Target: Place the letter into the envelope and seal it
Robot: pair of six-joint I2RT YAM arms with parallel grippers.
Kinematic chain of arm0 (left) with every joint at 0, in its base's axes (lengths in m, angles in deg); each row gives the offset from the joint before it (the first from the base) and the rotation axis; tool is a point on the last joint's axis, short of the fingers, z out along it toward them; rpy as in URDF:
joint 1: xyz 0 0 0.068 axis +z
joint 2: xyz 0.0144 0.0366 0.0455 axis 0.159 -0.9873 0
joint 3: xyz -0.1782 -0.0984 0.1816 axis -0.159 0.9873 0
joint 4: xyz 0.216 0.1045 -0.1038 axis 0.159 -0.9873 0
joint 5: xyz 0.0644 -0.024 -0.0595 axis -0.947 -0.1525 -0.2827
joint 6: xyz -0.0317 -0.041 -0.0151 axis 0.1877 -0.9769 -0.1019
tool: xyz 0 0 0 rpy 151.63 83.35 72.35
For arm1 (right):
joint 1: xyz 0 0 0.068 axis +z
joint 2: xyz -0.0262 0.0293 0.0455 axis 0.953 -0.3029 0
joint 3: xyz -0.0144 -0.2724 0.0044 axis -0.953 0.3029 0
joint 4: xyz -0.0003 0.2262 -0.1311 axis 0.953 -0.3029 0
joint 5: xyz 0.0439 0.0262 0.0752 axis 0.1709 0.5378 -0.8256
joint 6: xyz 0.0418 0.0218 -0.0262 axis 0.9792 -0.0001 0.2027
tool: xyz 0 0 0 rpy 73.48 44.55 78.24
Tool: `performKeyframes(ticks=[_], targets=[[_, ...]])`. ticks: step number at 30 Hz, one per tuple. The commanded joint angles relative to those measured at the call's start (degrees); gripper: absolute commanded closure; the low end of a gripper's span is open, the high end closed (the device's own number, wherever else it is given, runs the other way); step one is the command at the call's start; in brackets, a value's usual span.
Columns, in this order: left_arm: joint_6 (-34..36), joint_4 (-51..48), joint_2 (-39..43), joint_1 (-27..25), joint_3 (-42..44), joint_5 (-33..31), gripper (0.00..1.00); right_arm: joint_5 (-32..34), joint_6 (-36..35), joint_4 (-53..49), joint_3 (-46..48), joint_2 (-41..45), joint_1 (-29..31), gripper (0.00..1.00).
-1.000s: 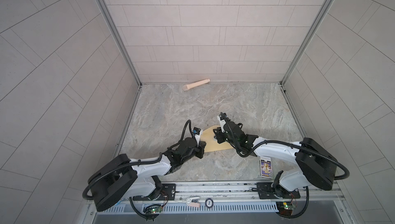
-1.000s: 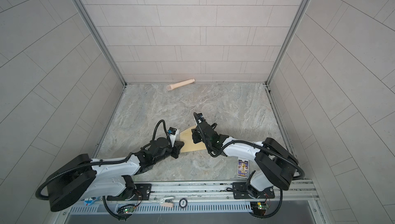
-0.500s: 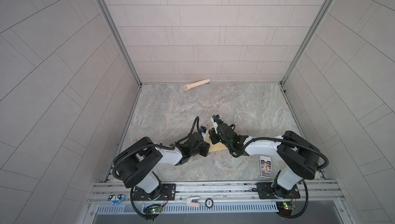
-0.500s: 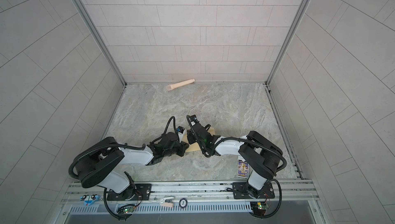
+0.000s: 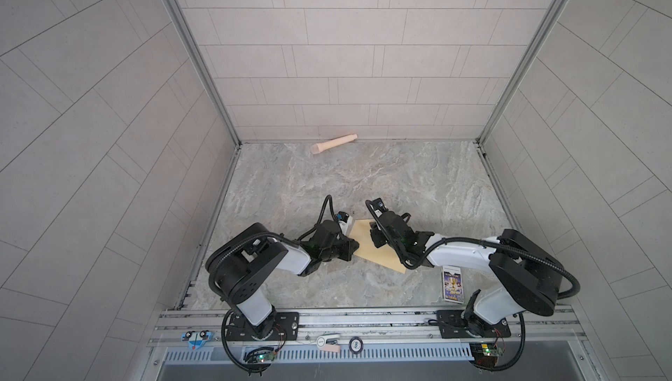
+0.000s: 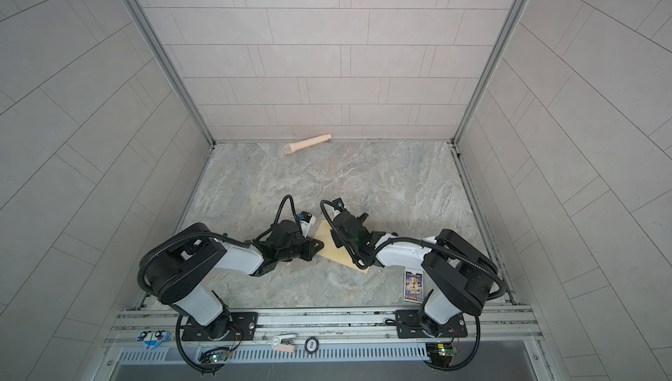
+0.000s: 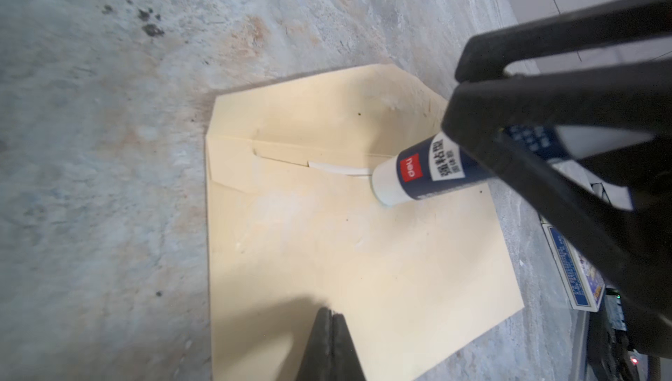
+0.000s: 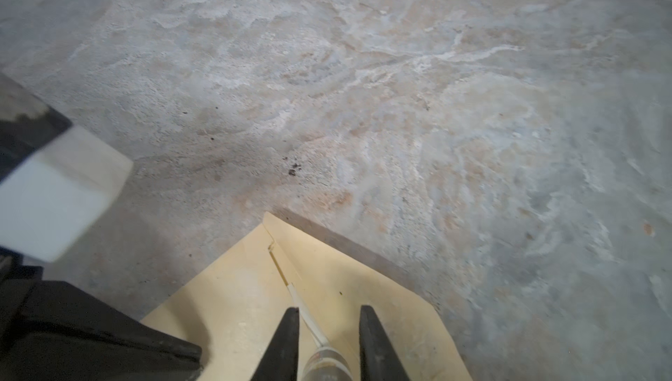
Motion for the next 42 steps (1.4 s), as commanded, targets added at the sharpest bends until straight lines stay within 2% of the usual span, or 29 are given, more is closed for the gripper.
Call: performKeyframes(ticks=[1, 6, 10, 13, 16, 25, 28, 33, 37, 42], targets=[[-0.8, -9.9, -4.5, 0.9, 2.1, 0.3, 1.0, 3.3, -2.2, -6.8, 2.9, 4.5, -1.3, 1.0], [-0.8, -9.7, -5.3, 1.0, 1.5, 1.0, 1.0, 1.1, -0.1, -7.2, -3.1, 7.7, 1.2, 1.0], [-0.8, -10.5, -4.9, 1.3, 1.3, 0.9, 1.0, 3.5, 3.3, -1.9, -5.4, 1.9, 6.7, 1.0], [-0.8, -10.6, -4.6, 1.9, 1.5, 1.5, 1.0, 4.1, 4.4, -0.1, -6.0, -3.9, 7.5, 1.0], [-0.9, -11.6, -4.1, 2.6, 1.8, 1.9, 1.0, 5.6, 4.5, -2.5, -4.8, -5.5, 7.0, 1.0], [-2.5, -10.3, -5.2, 4.3, 3.4, 2.1, 1.0, 7.5, 1.9, -13.5, 2.7, 6.6, 3.8, 1.0], [-2.9, -9.5, -5.8, 4.6, 3.4, 2.4, 1.0, 6.6, 1.6, -14.9, 0.4, 8.3, 4.0, 1.0], [-3.1, -9.6, -6.3, 4.7, 2.8, 2.7, 1.0, 7.0, 6.1, -12.5, -3.1, 6.6, 9.2, 1.0], [-2.9, -10.9, -5.3, 4.8, 2.8, 2.7, 1.0, 8.8, 10.0, -12.6, -0.3, 4.0, 10.9, 1.0], [-2.9, -11.7, -4.6, 5.3, 3.5, 2.6, 1.0, 13.7, 13.1, -19.4, 8.1, 12.2, 10.0, 1.0]])
